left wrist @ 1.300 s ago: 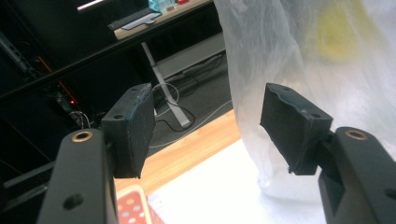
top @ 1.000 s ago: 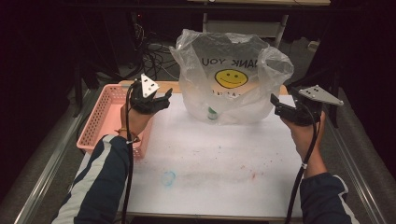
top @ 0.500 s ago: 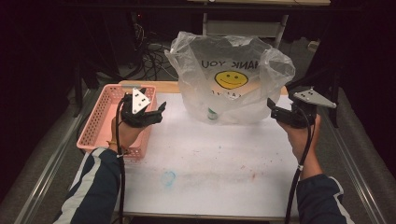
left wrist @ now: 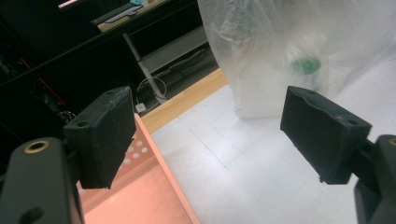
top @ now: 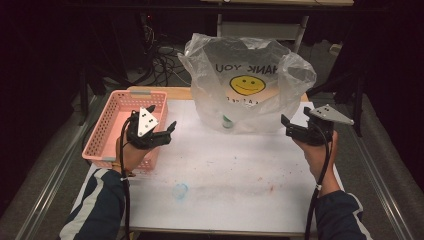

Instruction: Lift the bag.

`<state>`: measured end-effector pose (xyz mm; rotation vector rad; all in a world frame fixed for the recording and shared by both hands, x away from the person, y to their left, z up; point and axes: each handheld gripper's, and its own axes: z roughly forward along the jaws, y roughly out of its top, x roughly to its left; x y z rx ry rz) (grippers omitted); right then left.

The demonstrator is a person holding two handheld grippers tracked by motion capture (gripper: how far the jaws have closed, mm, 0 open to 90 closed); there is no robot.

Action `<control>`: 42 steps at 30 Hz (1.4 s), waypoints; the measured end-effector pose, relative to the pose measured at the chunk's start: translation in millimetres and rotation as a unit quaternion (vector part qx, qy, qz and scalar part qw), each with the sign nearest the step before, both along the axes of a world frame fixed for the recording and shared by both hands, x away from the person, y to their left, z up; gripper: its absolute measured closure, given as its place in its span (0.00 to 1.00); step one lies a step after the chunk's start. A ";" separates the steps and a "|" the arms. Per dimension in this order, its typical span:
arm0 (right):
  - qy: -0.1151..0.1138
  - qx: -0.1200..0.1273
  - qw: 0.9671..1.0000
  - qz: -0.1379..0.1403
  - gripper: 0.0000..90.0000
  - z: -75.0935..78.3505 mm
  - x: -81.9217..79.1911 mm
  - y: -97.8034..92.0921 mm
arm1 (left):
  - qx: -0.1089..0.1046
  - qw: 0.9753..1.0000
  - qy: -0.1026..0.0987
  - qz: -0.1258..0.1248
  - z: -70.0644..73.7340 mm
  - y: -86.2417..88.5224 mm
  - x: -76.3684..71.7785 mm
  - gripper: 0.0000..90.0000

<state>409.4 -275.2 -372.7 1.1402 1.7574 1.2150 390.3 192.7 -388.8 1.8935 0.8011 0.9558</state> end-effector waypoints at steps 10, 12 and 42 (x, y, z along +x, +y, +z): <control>-0.008 -0.010 1.000 0.024 0.20 -3.6 -11.2 7.2 | 0.005 1.000 0.005 0.008 -6.9 5.1 -10.8 0.20; -0.005 -0.010 0.999 0.030 0.20 -5.3 -13.4 8.6 | 0.008 1.000 0.003 0.005 -8.5 4.7 -13.6 0.20; -0.029 -0.053 0.995 0.082 0.20 -13.1 -53.5 18.1 | 0.026 0.999 -0.005 -0.032 -15.7 9.5 -51.4 0.20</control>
